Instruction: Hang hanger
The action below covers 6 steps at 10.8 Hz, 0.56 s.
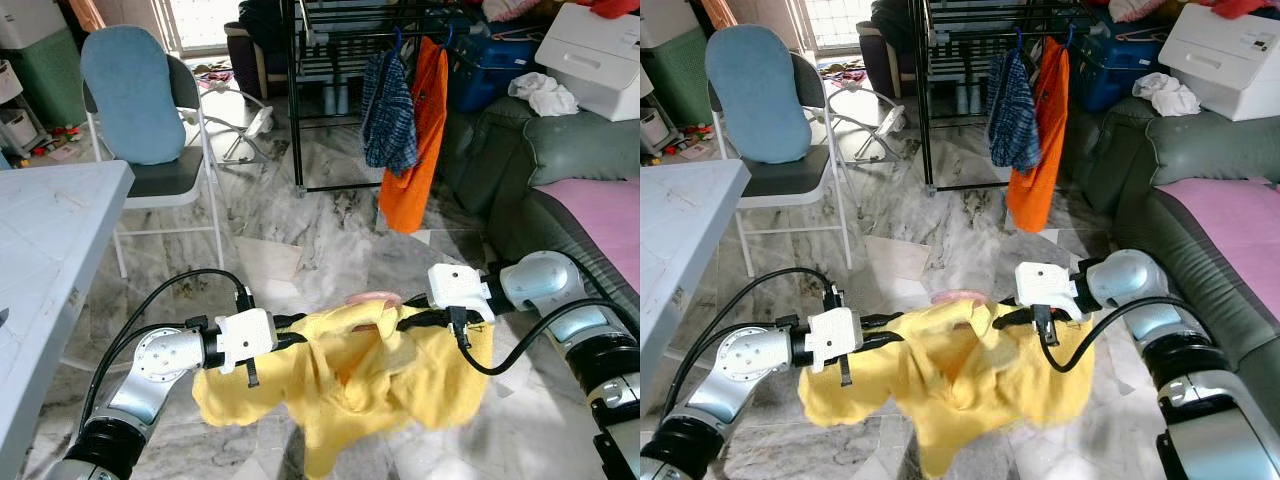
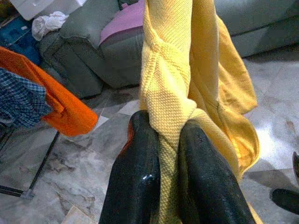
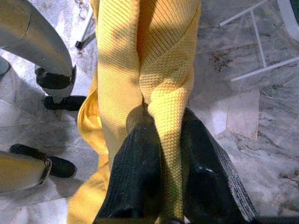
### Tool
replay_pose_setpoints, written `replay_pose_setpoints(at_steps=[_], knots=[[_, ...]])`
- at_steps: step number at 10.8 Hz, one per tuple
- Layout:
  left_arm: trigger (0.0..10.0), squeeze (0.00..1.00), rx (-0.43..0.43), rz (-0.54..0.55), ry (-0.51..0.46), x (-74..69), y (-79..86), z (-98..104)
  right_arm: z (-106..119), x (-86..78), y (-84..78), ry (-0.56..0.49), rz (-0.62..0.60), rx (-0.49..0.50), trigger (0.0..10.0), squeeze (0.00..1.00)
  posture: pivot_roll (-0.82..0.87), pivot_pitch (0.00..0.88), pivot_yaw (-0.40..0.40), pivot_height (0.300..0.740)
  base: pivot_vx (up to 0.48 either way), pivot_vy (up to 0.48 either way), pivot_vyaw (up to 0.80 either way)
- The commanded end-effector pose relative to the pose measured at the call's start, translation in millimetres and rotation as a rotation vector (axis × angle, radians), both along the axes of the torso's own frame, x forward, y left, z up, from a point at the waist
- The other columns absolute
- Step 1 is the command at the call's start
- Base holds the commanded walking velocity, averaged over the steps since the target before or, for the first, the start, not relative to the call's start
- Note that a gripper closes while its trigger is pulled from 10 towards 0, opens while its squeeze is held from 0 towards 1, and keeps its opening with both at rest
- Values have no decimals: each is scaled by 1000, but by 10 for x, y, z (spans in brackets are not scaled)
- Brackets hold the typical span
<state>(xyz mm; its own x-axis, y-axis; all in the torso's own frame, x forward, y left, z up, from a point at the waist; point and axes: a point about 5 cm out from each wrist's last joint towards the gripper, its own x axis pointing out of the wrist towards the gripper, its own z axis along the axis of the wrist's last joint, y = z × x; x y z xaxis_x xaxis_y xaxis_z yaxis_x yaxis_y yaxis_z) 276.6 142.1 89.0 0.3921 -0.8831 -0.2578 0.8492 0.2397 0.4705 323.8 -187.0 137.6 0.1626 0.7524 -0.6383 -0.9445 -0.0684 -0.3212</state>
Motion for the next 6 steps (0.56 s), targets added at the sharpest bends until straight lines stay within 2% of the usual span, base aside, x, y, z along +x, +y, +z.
replay_pose_setpoints(at_steps=[1,3,4,5,6], knots=[[0,0,-20,-7,-46,32,-45,66,20,11,53,-29,12,3,0,0,-91,0,6,740,0,0,0],[0,0,-18,24,-65,65,-43,56,-1,-1,83,-33,8,16,0,0,-91,0,2,740,0,0,0],[10000,1000,-37,125,-71,166,7,66,-16,-3,98,-34,-7,30,0,0,-91,0,-1,740,0,0,0],[10000,1000,-46,163,-77,193,40,61,-47,-15,120,-31,-21,48,0,0,-86,0,6,740,0,0,0],[10000,1000,-36,129,-79,152,29,54,-88,-8,135,-40,-53,64,0,0,-87,0,8,740,0,0,0]])
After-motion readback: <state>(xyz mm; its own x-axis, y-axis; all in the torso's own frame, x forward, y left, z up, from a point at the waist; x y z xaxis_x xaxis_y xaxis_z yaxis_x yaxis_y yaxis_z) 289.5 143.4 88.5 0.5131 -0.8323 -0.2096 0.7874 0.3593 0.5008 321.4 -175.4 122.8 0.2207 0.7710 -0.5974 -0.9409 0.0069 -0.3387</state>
